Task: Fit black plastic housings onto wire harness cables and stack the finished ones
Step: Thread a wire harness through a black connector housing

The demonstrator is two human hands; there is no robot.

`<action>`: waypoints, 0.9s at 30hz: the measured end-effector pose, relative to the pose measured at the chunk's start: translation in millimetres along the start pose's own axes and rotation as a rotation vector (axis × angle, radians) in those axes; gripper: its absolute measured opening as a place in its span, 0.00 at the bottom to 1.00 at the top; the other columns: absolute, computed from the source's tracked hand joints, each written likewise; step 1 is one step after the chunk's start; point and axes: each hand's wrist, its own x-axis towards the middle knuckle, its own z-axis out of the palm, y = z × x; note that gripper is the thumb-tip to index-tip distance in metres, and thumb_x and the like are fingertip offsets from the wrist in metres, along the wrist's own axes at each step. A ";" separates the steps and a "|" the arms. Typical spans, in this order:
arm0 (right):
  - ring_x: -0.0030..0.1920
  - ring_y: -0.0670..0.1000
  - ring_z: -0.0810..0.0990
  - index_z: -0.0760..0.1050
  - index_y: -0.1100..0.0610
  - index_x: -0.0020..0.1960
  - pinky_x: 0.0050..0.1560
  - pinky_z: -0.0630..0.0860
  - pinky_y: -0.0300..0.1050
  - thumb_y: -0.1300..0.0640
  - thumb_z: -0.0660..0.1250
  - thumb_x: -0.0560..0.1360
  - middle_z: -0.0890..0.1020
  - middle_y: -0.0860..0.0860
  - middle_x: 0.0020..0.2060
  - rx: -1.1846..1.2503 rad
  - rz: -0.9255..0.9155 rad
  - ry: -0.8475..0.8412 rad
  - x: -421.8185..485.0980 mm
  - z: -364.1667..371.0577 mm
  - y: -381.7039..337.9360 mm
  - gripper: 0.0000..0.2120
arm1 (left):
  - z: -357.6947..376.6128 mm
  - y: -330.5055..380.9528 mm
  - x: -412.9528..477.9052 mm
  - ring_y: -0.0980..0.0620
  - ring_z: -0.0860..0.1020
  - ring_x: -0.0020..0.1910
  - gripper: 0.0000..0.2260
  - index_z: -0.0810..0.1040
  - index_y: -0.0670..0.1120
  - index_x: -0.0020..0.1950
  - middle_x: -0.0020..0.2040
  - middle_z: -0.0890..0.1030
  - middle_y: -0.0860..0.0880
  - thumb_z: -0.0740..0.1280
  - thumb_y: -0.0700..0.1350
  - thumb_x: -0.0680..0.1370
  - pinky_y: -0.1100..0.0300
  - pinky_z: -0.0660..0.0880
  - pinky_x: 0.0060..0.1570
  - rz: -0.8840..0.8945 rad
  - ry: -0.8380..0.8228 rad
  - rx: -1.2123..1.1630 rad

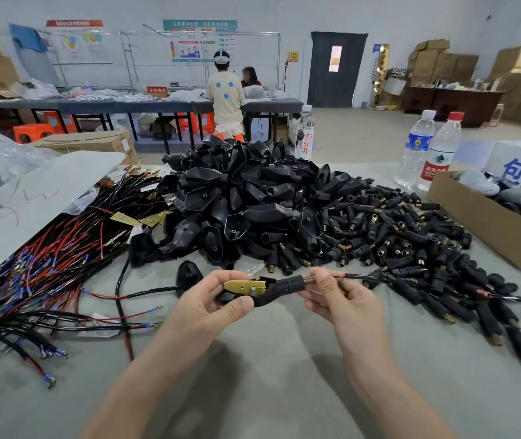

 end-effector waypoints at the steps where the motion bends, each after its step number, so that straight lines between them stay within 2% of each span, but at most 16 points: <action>1: 0.43 0.52 0.87 0.83 0.61 0.48 0.40 0.81 0.36 0.53 0.71 0.75 0.87 0.55 0.39 -0.010 -0.010 0.001 -0.1 0.3 -0.5 0.11 | -0.9 0.5 -0.2 0.60 0.80 0.46 0.18 0.78 0.46 0.61 0.54 0.85 0.51 0.72 0.45 0.72 0.69 0.75 0.48 -0.003 -0.004 0.005; 6: 0.40 0.52 0.87 0.82 0.60 0.48 0.39 0.82 0.38 0.53 0.70 0.75 0.87 0.54 0.38 -0.053 -0.048 0.024 -1.4 -0.3 -0.3 0.11 | -3.8 0.7 -1.6 0.60 0.80 0.46 0.16 0.78 0.47 0.61 0.56 0.84 0.52 0.70 0.46 0.74 0.67 0.76 0.48 -0.051 -0.031 0.034; 9: 0.39 0.51 0.87 0.80 0.61 0.47 0.36 0.82 0.39 0.54 0.68 0.78 0.86 0.51 0.36 -0.059 -0.013 0.021 0.7 -0.5 3.9 0.09 | -4.9 -3.2 0.4 0.59 0.80 0.43 0.07 0.81 0.47 0.56 0.50 0.86 0.55 0.67 0.44 0.80 0.69 0.76 0.44 -0.091 -0.006 0.116; 13: 0.39 0.52 0.87 0.78 0.62 0.49 0.34 0.82 0.41 0.55 0.66 0.80 0.86 0.53 0.40 -0.031 0.080 -0.021 2.0 0.7 10.2 0.09 | -2.3 -11.5 1.9 0.54 0.83 0.45 0.04 0.83 0.46 0.51 0.46 0.86 0.51 0.68 0.39 0.80 0.65 0.78 0.48 -0.081 0.012 0.270; 16: 0.41 0.53 0.87 0.77 0.62 0.49 0.34 0.81 0.41 0.55 0.65 0.80 0.86 0.55 0.43 -0.026 0.112 -0.018 3.2 -0.8 13.3 0.10 | 0.4 -14.0 0.5 0.58 0.79 0.36 0.03 0.84 0.50 0.46 0.38 0.84 0.51 0.73 0.42 0.77 0.68 0.75 0.42 -0.051 -0.015 0.315; 19: 0.40 0.52 0.87 0.77 0.63 0.49 0.34 0.81 0.41 0.55 0.65 0.81 0.86 0.55 0.44 -0.035 0.136 -0.015 4.6 -1.5 15.3 0.11 | 0.8 -18.7 -0.1 0.54 0.77 0.37 0.04 0.83 0.55 0.46 0.42 0.82 0.47 0.75 0.46 0.75 0.61 0.74 0.44 0.030 -0.035 0.458; 21: 0.40 0.52 0.87 0.78 0.64 0.49 0.35 0.82 0.41 0.55 0.65 0.81 0.86 0.55 0.44 -0.048 0.142 -0.023 5.1 -1.8 16.3 0.11 | 1.4 -20.8 -1.1 0.52 0.78 0.40 0.06 0.81 0.57 0.47 0.45 0.82 0.51 0.74 0.45 0.76 0.56 0.76 0.46 0.110 -0.040 0.579; 23: 0.39 0.52 0.86 0.78 0.63 0.48 0.36 0.82 0.41 0.55 0.66 0.81 0.86 0.53 0.42 -0.051 0.148 -0.042 5.0 -1.3 16.7 0.10 | 1.4 -20.9 -2.1 0.51 0.79 0.40 0.07 0.79 0.59 0.49 0.42 0.82 0.54 0.71 0.45 0.78 0.52 0.77 0.46 0.145 -0.034 0.604; 27: 0.40 0.51 0.86 0.78 0.62 0.49 0.38 0.82 0.40 0.57 0.65 0.81 0.86 0.52 0.39 -0.052 0.163 -0.083 2.7 1.1 18.5 0.08 | 0.6 -21.7 -1.9 0.52 0.80 0.37 0.07 0.76 0.60 0.50 0.37 0.82 0.53 0.69 0.47 0.79 0.49 0.77 0.43 0.225 0.037 0.662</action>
